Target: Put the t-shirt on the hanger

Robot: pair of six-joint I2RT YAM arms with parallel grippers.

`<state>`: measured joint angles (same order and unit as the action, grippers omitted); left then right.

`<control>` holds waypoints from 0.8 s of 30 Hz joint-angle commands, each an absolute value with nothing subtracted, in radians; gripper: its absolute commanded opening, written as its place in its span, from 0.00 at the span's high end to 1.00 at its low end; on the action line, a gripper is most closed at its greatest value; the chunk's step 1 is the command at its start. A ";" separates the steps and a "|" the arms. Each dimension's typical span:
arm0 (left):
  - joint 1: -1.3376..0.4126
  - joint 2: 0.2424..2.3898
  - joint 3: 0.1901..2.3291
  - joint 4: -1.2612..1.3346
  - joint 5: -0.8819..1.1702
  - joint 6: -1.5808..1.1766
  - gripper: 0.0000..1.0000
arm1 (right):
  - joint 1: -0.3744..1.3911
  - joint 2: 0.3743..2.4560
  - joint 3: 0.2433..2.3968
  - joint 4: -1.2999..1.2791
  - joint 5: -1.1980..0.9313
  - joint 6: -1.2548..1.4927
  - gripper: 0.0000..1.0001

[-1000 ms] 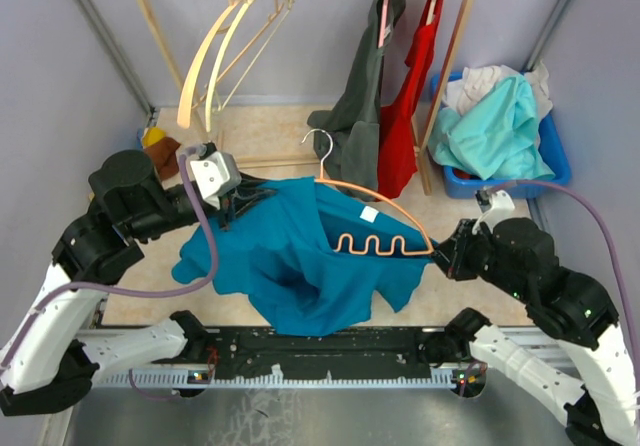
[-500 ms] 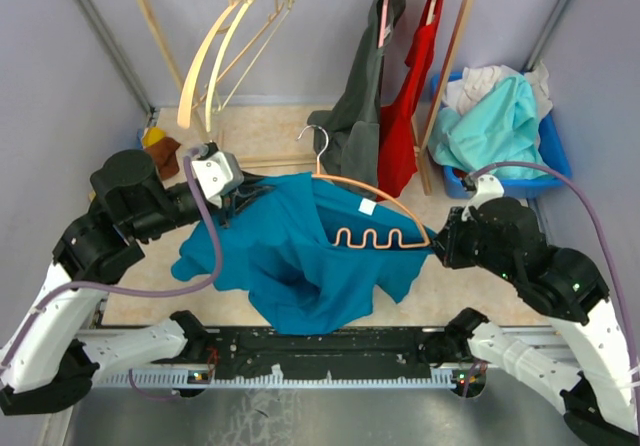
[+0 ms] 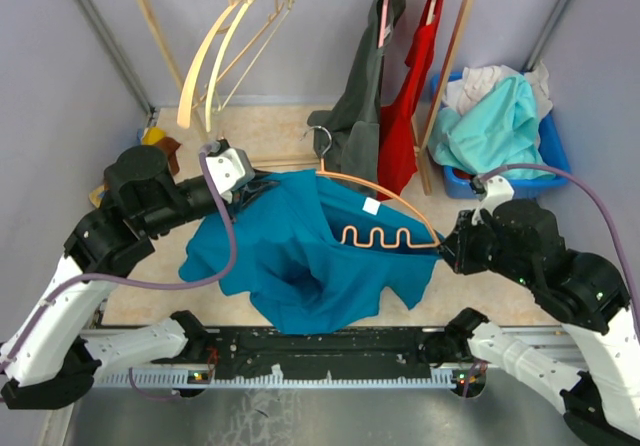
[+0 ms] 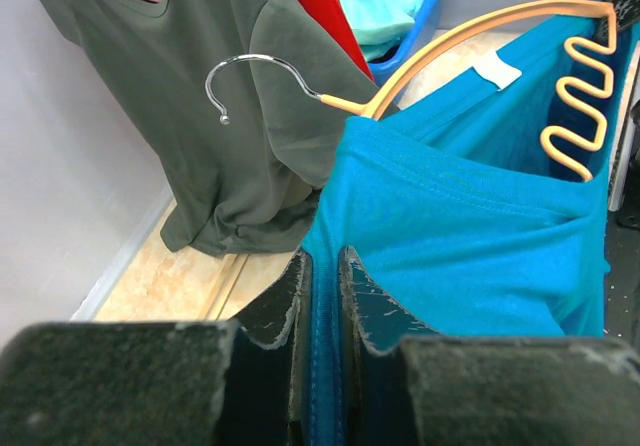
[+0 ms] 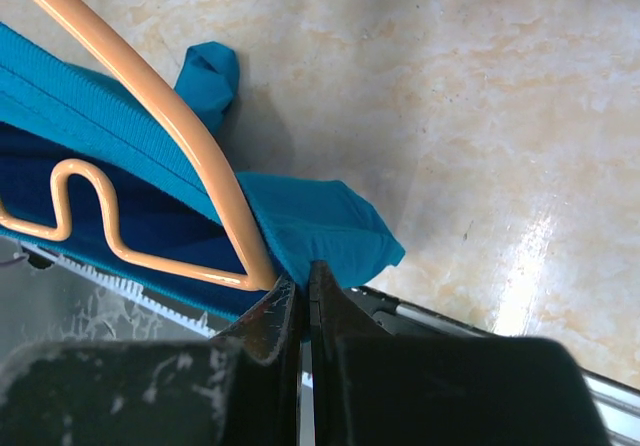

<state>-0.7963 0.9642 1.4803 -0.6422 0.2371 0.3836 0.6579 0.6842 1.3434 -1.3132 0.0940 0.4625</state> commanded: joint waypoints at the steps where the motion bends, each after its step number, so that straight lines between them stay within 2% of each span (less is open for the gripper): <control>1: -0.788 0.948 1.486 -0.531 0.154 0.411 1.00 | 0.650 0.675 1.389 -1.330 0.008 0.429 1.00; 13: -0.788 0.925 1.408 -0.385 0.188 0.373 1.00 | 0.652 0.572 1.216 -1.126 -0.259 0.489 1.00; 21: -0.788 0.919 1.437 -0.432 0.189 0.410 1.00 | 0.651 0.645 1.274 -1.339 0.062 0.442 1.00; 24: -0.788 0.930 1.446 -0.444 0.200 0.415 1.00 | 0.650 0.676 1.269 -1.345 0.135 0.429 1.00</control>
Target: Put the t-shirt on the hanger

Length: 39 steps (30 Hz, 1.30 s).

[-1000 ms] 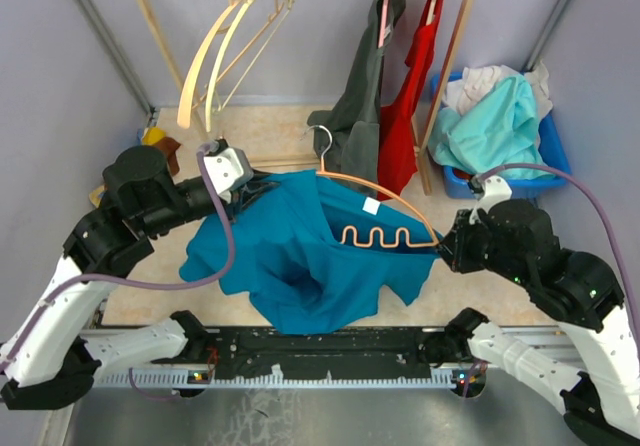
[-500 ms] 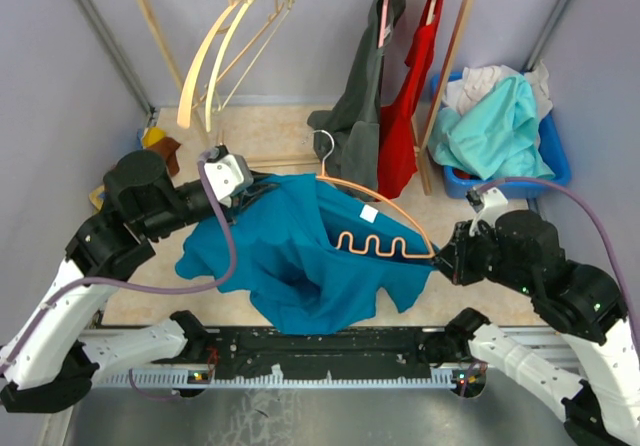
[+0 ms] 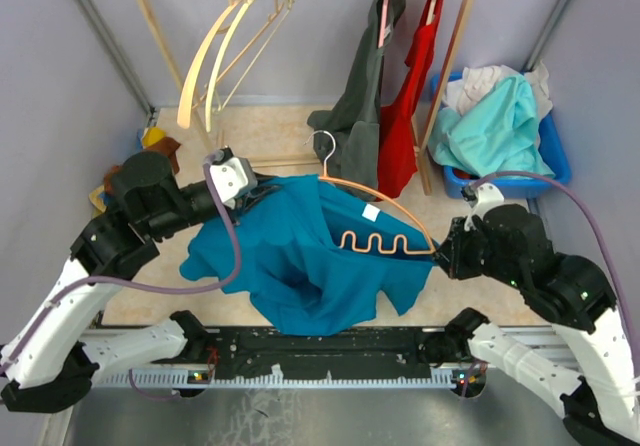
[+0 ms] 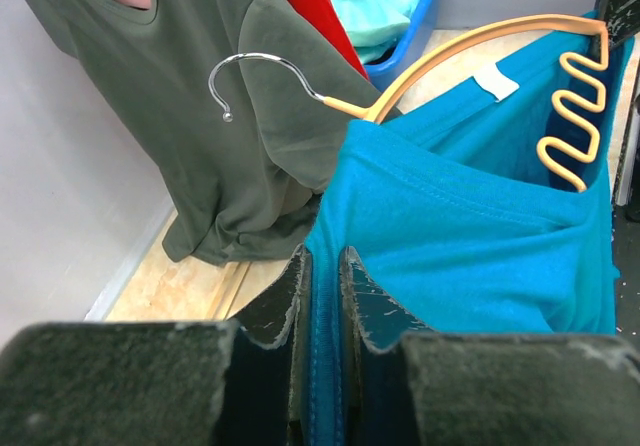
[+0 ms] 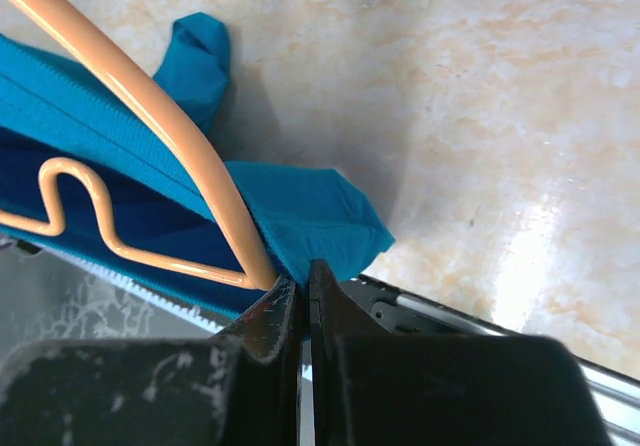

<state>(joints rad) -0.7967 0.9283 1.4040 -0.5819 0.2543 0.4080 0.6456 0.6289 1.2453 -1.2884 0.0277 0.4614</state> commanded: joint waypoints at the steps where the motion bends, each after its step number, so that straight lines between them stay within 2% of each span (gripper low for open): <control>1: -0.788 0.936 1.449 -0.447 0.200 0.417 1.00 | 0.650 0.688 1.270 -1.345 0.146 0.427 1.00; 16: -0.791 0.973 1.462 -0.463 0.179 0.454 1.00 | 0.650 0.908 1.174 -1.196 0.249 0.408 1.00; 27: -0.828 1.009 1.484 -0.412 0.281 0.420 0.99 | 0.650 1.021 1.115 -1.051 0.224 0.410 1.00; 32: -0.911 1.021 1.478 -0.349 0.354 0.357 0.99 | 0.651 1.036 1.083 -0.950 0.157 0.429 1.00; 39: -1.118 1.063 1.476 -0.314 0.264 0.361 0.99 | 0.649 0.987 0.945 -0.778 0.075 0.503 1.00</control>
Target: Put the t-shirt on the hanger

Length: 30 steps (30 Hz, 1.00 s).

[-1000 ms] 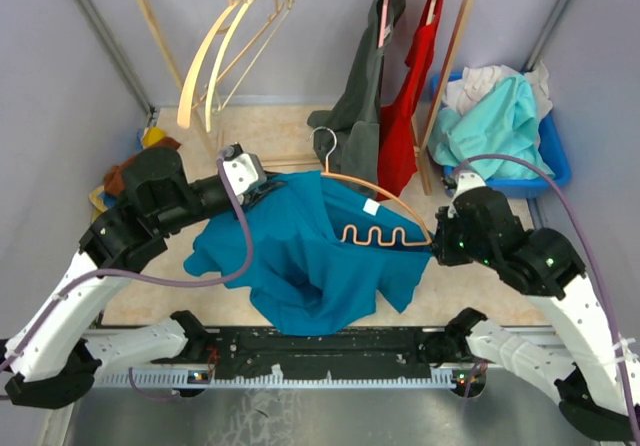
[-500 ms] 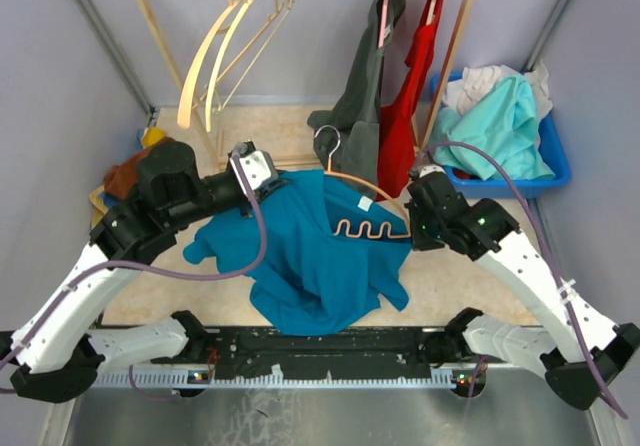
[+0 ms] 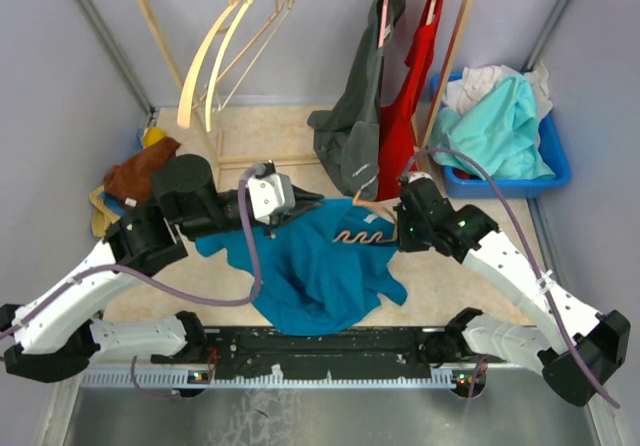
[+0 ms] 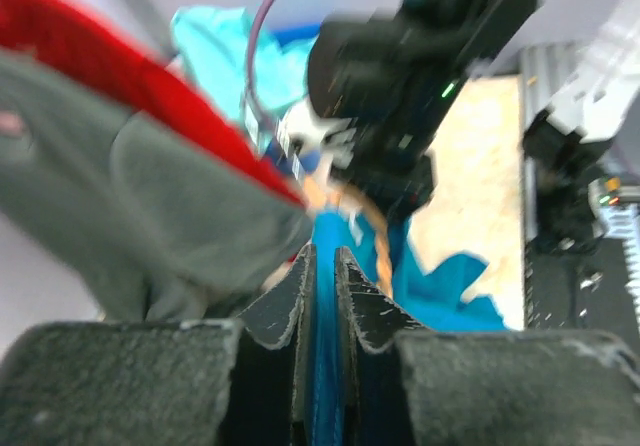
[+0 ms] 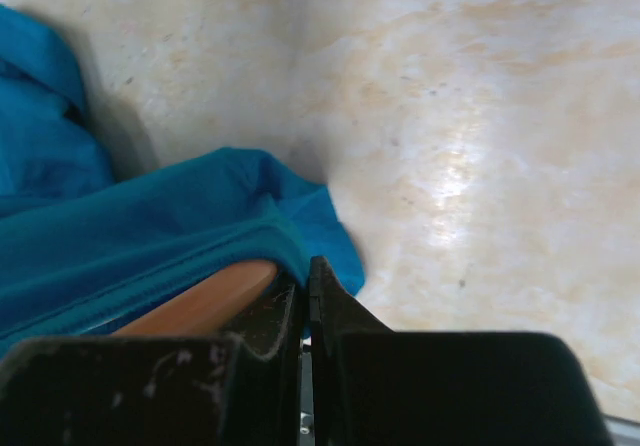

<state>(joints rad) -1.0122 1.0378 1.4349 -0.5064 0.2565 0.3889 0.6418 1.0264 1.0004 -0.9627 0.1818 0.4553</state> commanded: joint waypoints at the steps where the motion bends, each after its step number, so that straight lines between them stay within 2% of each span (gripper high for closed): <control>1: -1.143 1.070 1.477 -0.311 0.244 0.365 0.99 | 0.649 0.973 0.927 -0.757 0.072 0.515 1.00; 12: -1.284 1.110 1.466 -0.335 0.086 0.392 0.99 | 0.648 0.840 0.888 -0.711 0.102 0.573 1.00; 18: -1.292 1.013 1.305 -0.320 -0.042 0.327 1.00 | 0.648 0.796 0.800 -0.694 0.062 0.583 1.00; 25: -1.294 0.928 1.215 -0.291 -0.035 0.273 1.00 | 0.648 0.726 0.743 -0.690 0.006 0.589 1.00; 26: -1.293 0.927 1.213 -0.293 -0.034 0.272 1.00 | 0.647 0.707 0.744 -0.692 -0.003 0.588 0.95; 30: -1.293 0.930 1.215 -0.295 -0.026 0.270 1.00 | 0.648 0.670 0.760 -0.658 -0.054 0.581 0.91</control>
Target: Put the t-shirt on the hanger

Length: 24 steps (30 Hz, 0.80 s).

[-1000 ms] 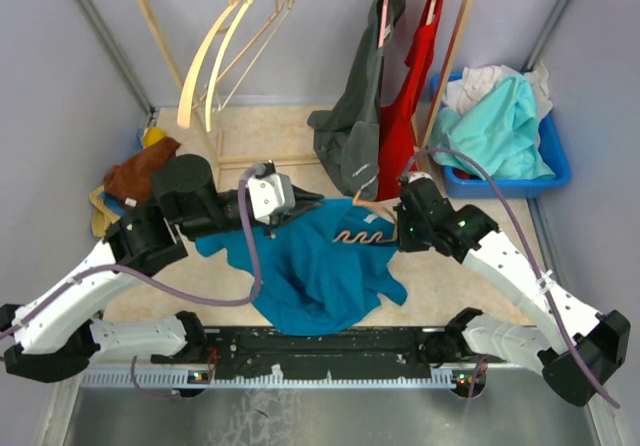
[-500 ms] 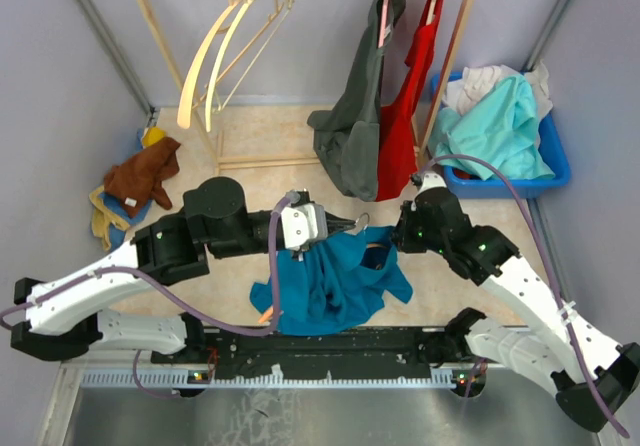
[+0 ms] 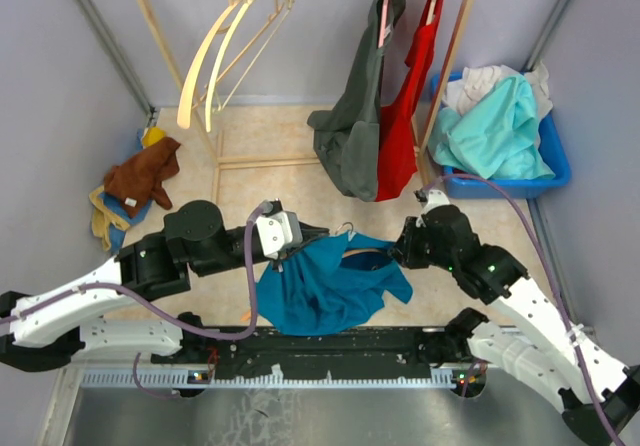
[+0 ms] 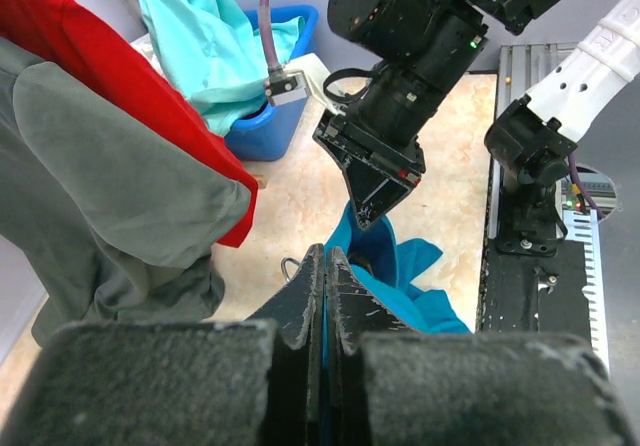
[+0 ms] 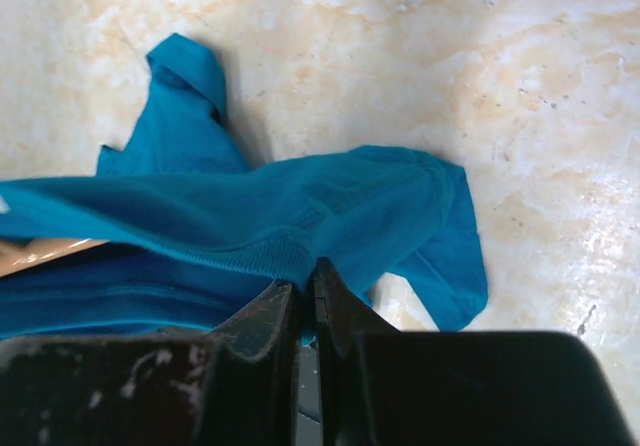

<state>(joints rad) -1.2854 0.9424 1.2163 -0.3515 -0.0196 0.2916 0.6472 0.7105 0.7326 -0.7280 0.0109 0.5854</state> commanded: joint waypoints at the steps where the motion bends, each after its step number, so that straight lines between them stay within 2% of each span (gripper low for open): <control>1: -1.294 0.931 1.216 -0.295 -0.025 0.271 1.00 | 0.647 0.670 0.764 -0.639 -0.080 0.577 0.88; 4: -1.295 0.931 1.218 -0.294 -0.025 0.271 1.00 | 0.648 0.691 0.779 -0.601 -0.141 0.572 0.67; 9: -1.296 0.927 1.227 -0.298 -0.021 0.271 1.00 | 0.648 0.685 0.833 -0.590 -0.175 0.575 0.50; 19: -1.296 0.946 1.253 -0.301 -0.017 0.283 1.00 | 0.650 0.700 0.900 -0.448 -0.228 0.611 0.46; 24: -1.297 0.956 1.266 -0.305 -0.017 0.286 1.00 | 0.704 0.767 0.920 -0.434 -0.170 0.580 0.46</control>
<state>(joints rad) -1.2896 0.9539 1.2171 -0.3496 -0.0189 0.2848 0.6624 0.7242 0.8692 -0.5087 -0.1989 0.6025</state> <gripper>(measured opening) 0.008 0.534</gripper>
